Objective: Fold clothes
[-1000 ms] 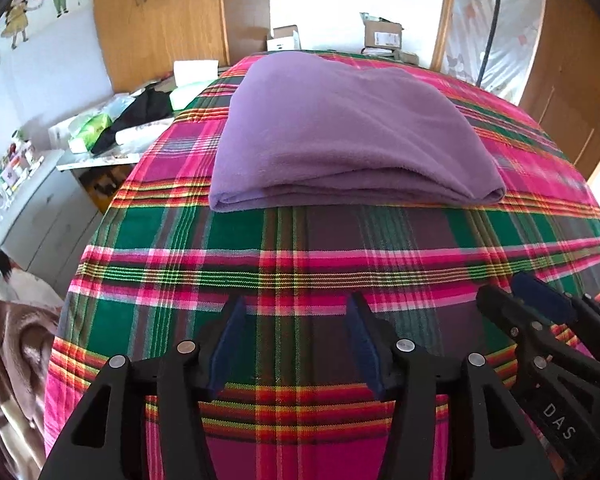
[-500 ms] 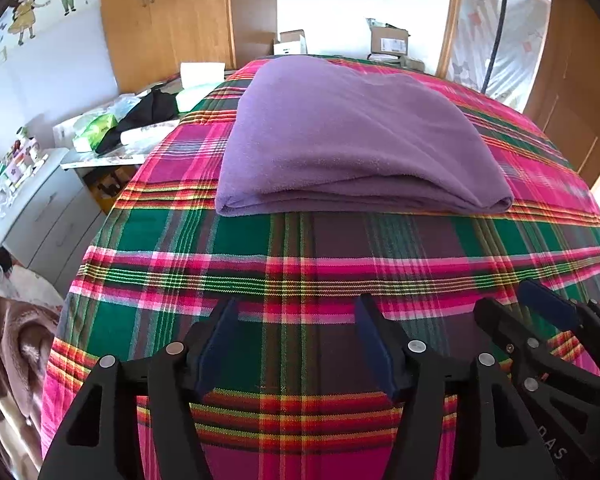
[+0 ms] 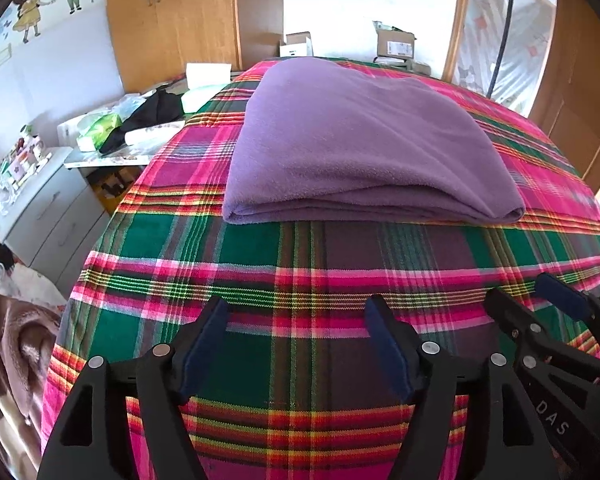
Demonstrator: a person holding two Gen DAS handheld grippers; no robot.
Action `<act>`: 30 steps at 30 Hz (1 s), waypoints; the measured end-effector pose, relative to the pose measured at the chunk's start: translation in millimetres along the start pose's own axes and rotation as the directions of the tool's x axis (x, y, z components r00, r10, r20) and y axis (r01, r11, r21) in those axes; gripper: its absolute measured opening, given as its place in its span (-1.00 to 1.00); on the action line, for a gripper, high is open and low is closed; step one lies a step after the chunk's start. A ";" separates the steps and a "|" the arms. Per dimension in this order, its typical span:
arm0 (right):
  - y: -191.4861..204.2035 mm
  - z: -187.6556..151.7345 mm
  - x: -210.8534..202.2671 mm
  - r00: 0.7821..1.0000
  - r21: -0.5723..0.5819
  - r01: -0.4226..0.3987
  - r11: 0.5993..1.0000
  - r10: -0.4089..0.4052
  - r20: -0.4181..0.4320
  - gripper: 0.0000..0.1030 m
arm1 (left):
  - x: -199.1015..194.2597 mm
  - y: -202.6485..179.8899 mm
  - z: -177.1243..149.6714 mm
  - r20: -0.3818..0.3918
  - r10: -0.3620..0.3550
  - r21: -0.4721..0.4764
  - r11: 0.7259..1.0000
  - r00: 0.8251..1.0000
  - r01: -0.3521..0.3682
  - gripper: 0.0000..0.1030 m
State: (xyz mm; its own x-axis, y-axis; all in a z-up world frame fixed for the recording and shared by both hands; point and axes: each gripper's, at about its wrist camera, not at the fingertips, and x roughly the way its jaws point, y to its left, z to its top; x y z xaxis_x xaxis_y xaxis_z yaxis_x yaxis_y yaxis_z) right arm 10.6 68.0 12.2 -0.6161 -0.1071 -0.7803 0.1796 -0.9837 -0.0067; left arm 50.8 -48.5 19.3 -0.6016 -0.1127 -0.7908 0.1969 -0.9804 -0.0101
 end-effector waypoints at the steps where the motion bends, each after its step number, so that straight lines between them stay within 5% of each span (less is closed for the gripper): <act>1: -0.5 1.7 1.4 1.000 0.003 0.001 1.000 -0.001 -0.001 0.21 | 0.5 0.3 0.4 0.001 0.001 -0.001 1.000 1.000 -0.001 0.45; 30: -1.6 4.8 6.4 1.000 0.011 0.009 1.000 -0.009 -0.005 0.30 | 0.7 -0.8 -0.4 0.023 0.003 -0.006 1.000 1.000 -0.003 0.49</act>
State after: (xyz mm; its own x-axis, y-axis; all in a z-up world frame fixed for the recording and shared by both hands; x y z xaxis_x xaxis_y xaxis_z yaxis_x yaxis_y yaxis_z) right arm 2.6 68.1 10.1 -0.6139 -0.0977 -0.7833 0.1653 -0.9862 -0.0065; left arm 50.5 -47.7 18.5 -0.6184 -0.1189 -0.7768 0.2029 -0.9791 -0.0116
